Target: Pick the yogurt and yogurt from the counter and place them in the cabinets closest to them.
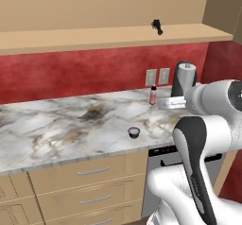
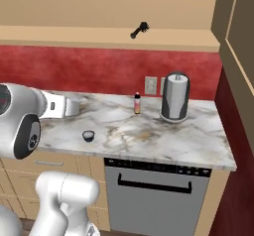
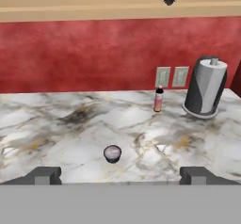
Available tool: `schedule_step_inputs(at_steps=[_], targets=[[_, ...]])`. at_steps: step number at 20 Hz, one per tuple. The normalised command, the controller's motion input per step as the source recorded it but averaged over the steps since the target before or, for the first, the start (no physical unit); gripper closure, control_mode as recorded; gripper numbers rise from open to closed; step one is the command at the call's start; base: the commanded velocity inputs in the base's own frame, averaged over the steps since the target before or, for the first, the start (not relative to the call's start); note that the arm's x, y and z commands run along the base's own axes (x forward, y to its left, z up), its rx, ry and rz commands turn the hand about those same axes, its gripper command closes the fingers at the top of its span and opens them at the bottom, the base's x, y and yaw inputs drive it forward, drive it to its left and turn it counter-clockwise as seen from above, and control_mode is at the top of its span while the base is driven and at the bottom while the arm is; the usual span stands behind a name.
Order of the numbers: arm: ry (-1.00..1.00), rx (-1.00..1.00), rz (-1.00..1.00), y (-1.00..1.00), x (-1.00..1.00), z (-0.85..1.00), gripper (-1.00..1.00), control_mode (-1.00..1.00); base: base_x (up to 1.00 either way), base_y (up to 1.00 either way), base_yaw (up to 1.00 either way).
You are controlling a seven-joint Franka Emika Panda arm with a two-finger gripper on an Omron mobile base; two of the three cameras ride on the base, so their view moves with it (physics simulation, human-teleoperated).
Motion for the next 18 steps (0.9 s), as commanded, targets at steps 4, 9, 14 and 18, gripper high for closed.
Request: schedule_step_inputs(at_steps=[4,9,14,18], targets=[[0.09,0.00,0.00,0.03,0.19,-0.34,-1.00,-1.00,0.00,0.00,0.00],[0.12,0.00,0.00,0.00,0.18,-0.32,-1.00,-1.00,0.00,0.00,0.00],[0.09,0.00,0.00,0.06,0.24,-0.38,-1.00,-1.00,0.00,0.00,0.00],[0.11,0.00,0.01,0.11,0.28,-0.41,-1.00,-1.00,0.00,0.00,0.00]])
